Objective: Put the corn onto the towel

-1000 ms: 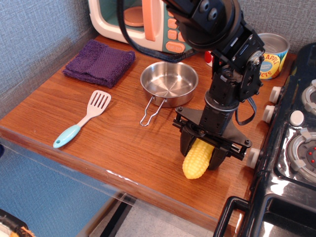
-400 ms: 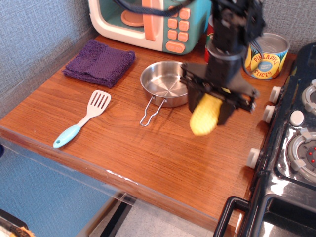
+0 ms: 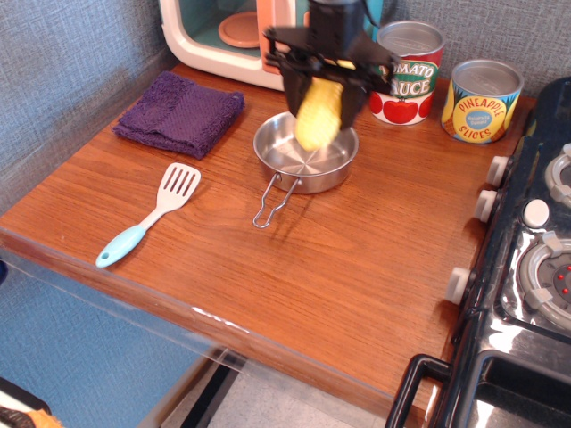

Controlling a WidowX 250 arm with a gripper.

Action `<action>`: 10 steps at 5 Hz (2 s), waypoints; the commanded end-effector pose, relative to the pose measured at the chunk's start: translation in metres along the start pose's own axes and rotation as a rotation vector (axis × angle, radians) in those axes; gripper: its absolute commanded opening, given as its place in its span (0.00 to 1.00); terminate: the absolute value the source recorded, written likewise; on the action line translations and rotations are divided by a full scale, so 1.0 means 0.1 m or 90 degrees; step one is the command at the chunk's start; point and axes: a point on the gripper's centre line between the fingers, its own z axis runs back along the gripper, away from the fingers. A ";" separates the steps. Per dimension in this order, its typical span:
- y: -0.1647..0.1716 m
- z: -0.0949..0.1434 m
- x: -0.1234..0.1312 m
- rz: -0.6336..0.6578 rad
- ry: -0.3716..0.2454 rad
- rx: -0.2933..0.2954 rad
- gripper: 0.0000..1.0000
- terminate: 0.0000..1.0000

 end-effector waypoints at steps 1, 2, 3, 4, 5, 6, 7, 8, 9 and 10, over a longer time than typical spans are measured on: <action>0.74 0.01 0.16 0.069 -0.004 0.046 0.00 0.00; 1.13 -0.03 0.13 0.090 0.009 0.059 0.00 0.00; 1.41 -0.10 0.09 0.121 0.011 0.050 0.00 0.00; 1.52 -0.20 0.14 0.123 0.013 0.041 0.00 0.00; 1.54 -0.34 0.22 0.105 0.028 0.037 0.00 0.00; 1.54 -0.41 0.39 0.091 0.027 0.041 0.00 0.00; 1.59 -0.44 0.44 0.089 0.040 0.053 0.00 0.00; 1.63 -0.49 0.37 0.114 0.056 0.048 1.00 0.00; 1.62 -0.45 0.35 0.114 0.055 0.046 1.00 0.00; 1.59 -0.38 0.34 0.111 0.053 0.049 1.00 0.00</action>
